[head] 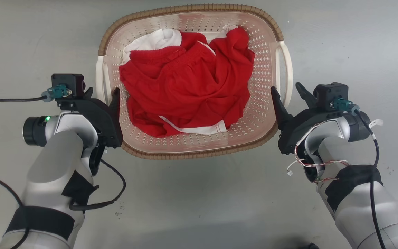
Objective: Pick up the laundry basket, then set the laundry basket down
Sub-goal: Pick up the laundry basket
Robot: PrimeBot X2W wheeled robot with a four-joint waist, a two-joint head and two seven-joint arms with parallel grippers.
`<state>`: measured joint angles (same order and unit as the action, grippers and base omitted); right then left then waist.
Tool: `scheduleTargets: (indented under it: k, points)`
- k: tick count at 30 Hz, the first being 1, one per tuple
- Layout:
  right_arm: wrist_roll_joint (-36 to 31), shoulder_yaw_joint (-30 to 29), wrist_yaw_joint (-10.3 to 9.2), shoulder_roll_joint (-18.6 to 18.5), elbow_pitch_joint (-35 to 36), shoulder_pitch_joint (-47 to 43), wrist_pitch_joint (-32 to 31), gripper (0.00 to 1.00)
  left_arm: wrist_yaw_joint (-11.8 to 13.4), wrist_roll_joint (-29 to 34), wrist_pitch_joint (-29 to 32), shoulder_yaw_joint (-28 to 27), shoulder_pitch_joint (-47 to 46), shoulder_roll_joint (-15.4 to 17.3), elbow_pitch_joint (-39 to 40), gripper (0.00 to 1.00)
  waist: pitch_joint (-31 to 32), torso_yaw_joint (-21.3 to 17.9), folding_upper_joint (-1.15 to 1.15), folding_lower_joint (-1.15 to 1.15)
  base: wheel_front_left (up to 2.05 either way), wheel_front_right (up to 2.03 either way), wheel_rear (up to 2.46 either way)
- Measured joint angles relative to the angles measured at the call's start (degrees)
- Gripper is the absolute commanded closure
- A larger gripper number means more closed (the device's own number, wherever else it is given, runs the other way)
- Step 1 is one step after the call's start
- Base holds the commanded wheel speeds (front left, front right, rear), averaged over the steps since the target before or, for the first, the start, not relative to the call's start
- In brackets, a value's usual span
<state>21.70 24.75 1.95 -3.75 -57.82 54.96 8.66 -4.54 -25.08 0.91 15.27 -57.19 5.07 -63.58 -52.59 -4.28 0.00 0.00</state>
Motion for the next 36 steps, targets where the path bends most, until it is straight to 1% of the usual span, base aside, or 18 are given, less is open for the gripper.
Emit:
scheduleTargets:
  k: [1,2,3,4,5,8,19,30,33,36]
  points:
    - [0.18,0.30,0.00,0.01,-0.02,0.07,0.01,0.00,0.00,0.00,0.00,-0.01,-0.32,-0.07,-0.22,0.01,-0.05,0.07,0.00,0.00,0.00,0.00,0.00]
    - [0.46,0.58,0.00,0.01,-0.05,0.20,0.05,0.01,-0.01,0.00,0.00,-0.02,-0.58,-0.11,-0.43,0.14,-0.09,0.15,0.00,0.00,0.00,0.00,0.00]
    - [0.74,0.88,0.01,0.01,-0.08,0.36,0.08,0.54,-0.01,0.00,-0.01,-0.03,-0.80,-0.18,-0.69,0.37,-0.12,0.23,0.00,0.00,0.00,0.00,0.00]
    - [0.97,1.21,0.01,0.01,-0.12,0.55,0.12,0.86,-0.03,0.00,-0.01,-0.02,-0.98,-0.27,-0.94,0.67,-0.15,0.31,0.00,0.00,0.00,0.00,0.00]
    - [1.08,1.45,0.08,0.01,-0.18,0.74,0.32,1.00,-0.05,0.00,-0.02,-0.02,-1.16,-0.47,-1.11,1.00,-0.18,0.37,0.00,0.00,0.00,0.00,0.00]
    - [1.62,2.23,0.56,0.66,-0.38,0.93,0.47,1.00,-0.32,-0.01,-0.21,0.11,-1.64,-1.44,-1.47,1.00,-0.29,0.50,0.00,0.00,0.00,0.00,0.00]
    - [4.05,3.45,0.57,0.90,-2.88,1.76,0.97,1.00,-0.34,-0.34,-1.04,0.08,-2.42,-1.94,-4.71,1.00,0.37,0.88,0.00,0.00,0.00,0.00,0.00]
    - [7.13,4.61,1.10,1.35,-5.84,1.69,-0.41,1.00,-0.57,-1.10,-0.88,-0.09,-1.91,-2.64,-7.50,1.00,3.98,1.11,0.00,0.00,0.00,0.00,0.00]
    - [7.88,4.87,1.58,1.37,-6.77,1.59,-1.41,1.00,-0.58,-1.89,0.02,-0.18,-1.34,-2.91,-8.16,1.00,5.37,1.08,0.00,0.00,0.00,0.00,0.00]
    - [8.53,5.08,1.63,1.59,-7.75,1.20,-2.48,1.00,-0.59,-2.40,1.10,-0.40,-0.54,-3.15,-8.64,1.00,6.87,1.00,0.00,0.00,0.00,0.00,0.00]
